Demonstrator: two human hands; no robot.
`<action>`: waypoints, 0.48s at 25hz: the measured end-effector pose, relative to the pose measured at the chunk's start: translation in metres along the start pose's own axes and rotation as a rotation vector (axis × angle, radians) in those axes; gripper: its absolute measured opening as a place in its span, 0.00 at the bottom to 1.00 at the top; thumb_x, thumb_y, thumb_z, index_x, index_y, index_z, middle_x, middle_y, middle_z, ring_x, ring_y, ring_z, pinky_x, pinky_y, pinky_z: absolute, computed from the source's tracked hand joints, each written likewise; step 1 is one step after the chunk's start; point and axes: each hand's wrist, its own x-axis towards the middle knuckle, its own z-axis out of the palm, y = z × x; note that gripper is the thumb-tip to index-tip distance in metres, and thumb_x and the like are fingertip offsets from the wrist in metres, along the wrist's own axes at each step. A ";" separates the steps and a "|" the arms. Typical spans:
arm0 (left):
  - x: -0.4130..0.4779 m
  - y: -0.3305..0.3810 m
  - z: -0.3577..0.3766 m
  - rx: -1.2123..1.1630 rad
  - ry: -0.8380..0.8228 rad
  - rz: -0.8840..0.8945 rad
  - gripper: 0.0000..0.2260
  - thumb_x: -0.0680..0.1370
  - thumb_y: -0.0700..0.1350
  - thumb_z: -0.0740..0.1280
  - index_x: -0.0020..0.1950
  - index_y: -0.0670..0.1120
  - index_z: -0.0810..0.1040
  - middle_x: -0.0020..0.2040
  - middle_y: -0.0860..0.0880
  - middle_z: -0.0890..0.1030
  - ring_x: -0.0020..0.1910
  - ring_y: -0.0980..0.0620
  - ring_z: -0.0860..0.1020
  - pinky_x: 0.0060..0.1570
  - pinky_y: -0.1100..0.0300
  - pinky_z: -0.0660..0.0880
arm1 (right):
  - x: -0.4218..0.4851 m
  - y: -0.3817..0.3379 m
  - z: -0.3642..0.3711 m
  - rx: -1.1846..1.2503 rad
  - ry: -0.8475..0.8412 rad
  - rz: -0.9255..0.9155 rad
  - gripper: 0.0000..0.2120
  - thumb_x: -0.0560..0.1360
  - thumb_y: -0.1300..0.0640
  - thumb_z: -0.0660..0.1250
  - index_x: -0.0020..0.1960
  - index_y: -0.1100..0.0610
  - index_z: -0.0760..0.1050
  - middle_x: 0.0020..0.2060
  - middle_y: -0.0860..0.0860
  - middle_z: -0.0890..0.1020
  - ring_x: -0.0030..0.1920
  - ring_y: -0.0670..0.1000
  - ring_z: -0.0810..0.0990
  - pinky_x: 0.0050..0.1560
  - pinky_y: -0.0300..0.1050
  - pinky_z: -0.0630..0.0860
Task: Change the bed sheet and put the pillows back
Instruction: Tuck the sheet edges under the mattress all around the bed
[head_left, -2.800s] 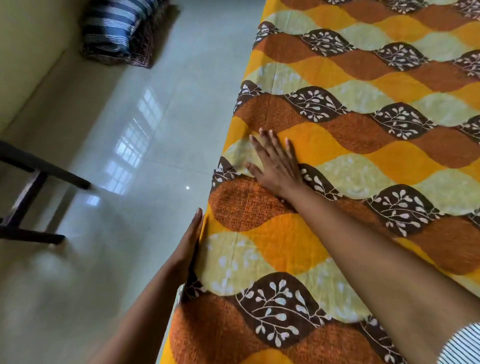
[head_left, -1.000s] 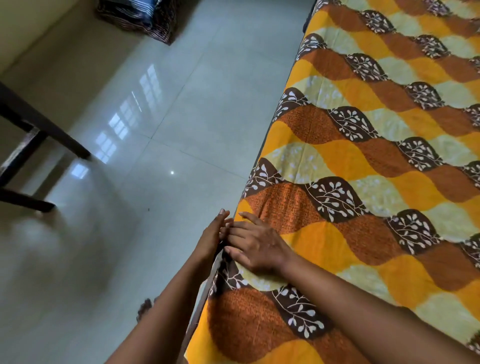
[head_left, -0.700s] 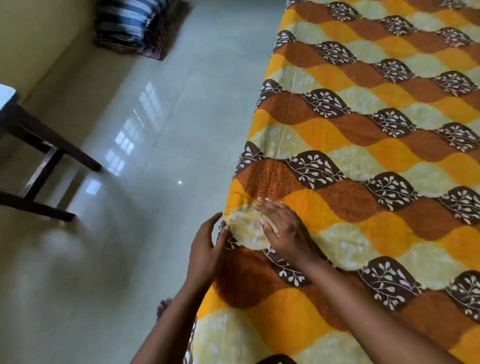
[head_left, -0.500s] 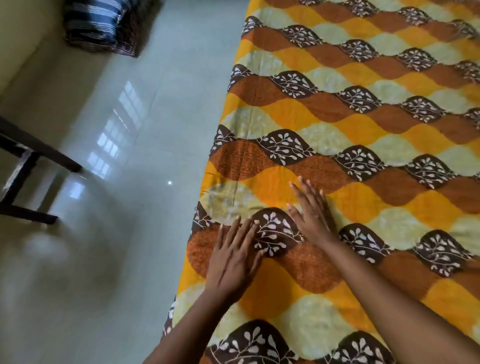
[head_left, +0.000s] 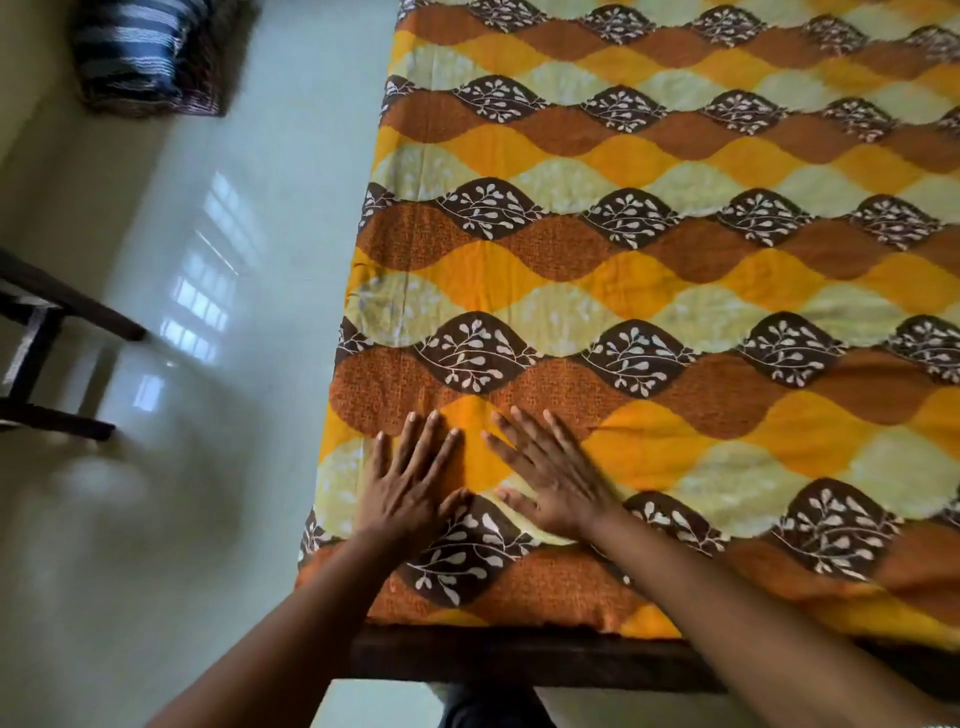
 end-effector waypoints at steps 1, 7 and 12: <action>-0.007 0.004 -0.004 -0.025 -0.041 0.004 0.38 0.69 0.70 0.29 0.75 0.50 0.36 0.75 0.47 0.37 0.74 0.44 0.37 0.71 0.46 0.38 | -0.015 -0.009 0.002 0.018 -0.009 -0.038 0.32 0.77 0.38 0.47 0.77 0.51 0.47 0.76 0.50 0.52 0.75 0.53 0.50 0.71 0.57 0.48; -0.045 0.070 -0.015 -0.217 -0.104 0.069 0.34 0.68 0.64 0.35 0.72 0.51 0.33 0.72 0.53 0.32 0.73 0.48 0.32 0.73 0.45 0.38 | -0.104 -0.020 -0.015 0.234 -0.031 -0.054 0.28 0.79 0.40 0.49 0.75 0.49 0.52 0.75 0.48 0.58 0.75 0.47 0.49 0.75 0.51 0.50; -0.026 0.152 0.000 -0.274 -0.052 0.179 0.34 0.70 0.68 0.30 0.73 0.55 0.36 0.74 0.55 0.36 0.74 0.52 0.35 0.72 0.52 0.33 | -0.172 0.064 -0.028 0.374 0.068 0.297 0.27 0.78 0.42 0.51 0.75 0.48 0.54 0.75 0.46 0.54 0.75 0.43 0.47 0.74 0.46 0.51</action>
